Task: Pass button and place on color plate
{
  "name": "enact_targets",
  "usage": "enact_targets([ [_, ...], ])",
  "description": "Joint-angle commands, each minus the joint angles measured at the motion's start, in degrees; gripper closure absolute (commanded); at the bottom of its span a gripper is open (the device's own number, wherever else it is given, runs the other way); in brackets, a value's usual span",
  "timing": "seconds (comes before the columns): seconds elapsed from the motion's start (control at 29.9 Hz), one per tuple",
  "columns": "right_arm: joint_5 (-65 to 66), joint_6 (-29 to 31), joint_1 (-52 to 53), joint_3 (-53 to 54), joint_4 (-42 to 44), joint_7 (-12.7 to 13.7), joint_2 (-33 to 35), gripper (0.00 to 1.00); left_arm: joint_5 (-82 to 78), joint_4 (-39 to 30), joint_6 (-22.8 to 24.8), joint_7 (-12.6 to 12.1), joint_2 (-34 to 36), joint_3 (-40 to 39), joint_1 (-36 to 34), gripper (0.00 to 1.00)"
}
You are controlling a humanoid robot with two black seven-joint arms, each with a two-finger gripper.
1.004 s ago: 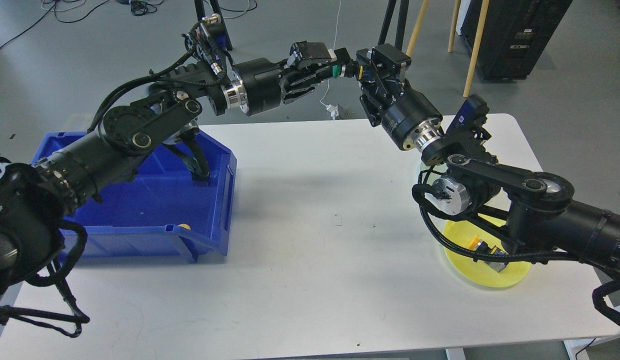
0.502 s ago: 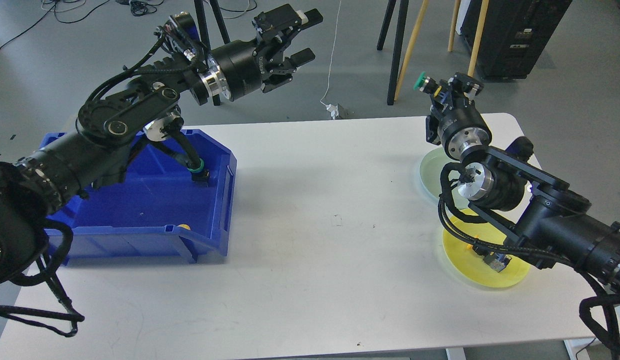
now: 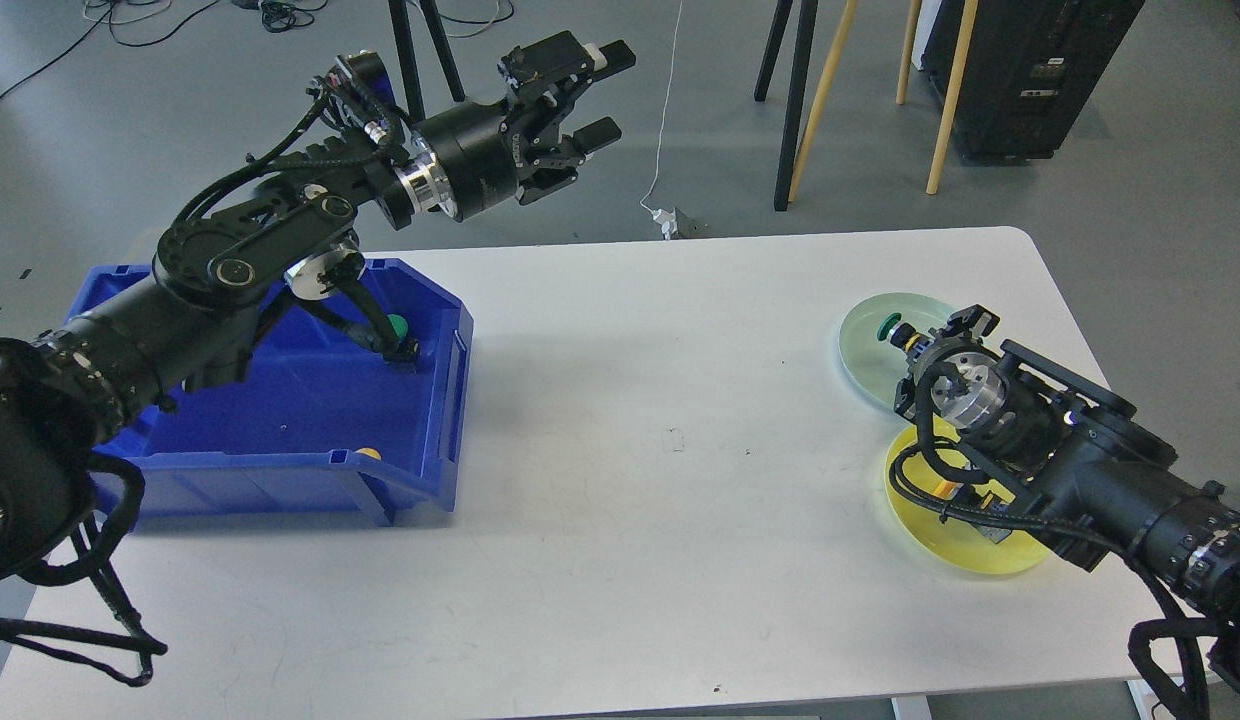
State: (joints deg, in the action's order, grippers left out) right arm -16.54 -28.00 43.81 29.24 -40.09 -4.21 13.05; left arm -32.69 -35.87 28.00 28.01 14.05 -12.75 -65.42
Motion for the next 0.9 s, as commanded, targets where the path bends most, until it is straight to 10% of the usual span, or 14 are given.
enact_targets([
  [0.0, -0.2, 0.0, -0.8, 2.7, -0.7, -0.3, 0.5, 0.00, 0.1, 0.1, 0.0, 0.0, 1.2, 0.0, 0.2, 0.11],
  [0.3, 0.8, 0.9, 1.6, 6.8, -14.5, -2.8, 5.2, 0.00, 3.6, 3.5, 0.0, 0.0, 5.5, -0.6, 3.5, 0.10],
  [0.6, 14.4, 19.4, 10.1, 5.5, -27.9, -12.7, 11.4, 0.00, 15.4, 10.7, 0.0, 0.0, 7.9, -2.1, 4.2, 0.02],
  [0.87, 21.2, 27.9, 11.4, 0.1, -29.6, -13.5, 10.9, 0.00, 17.0, 12.7, 0.0, 0.0, 7.9, -2.6, 3.9, 0.01],
])
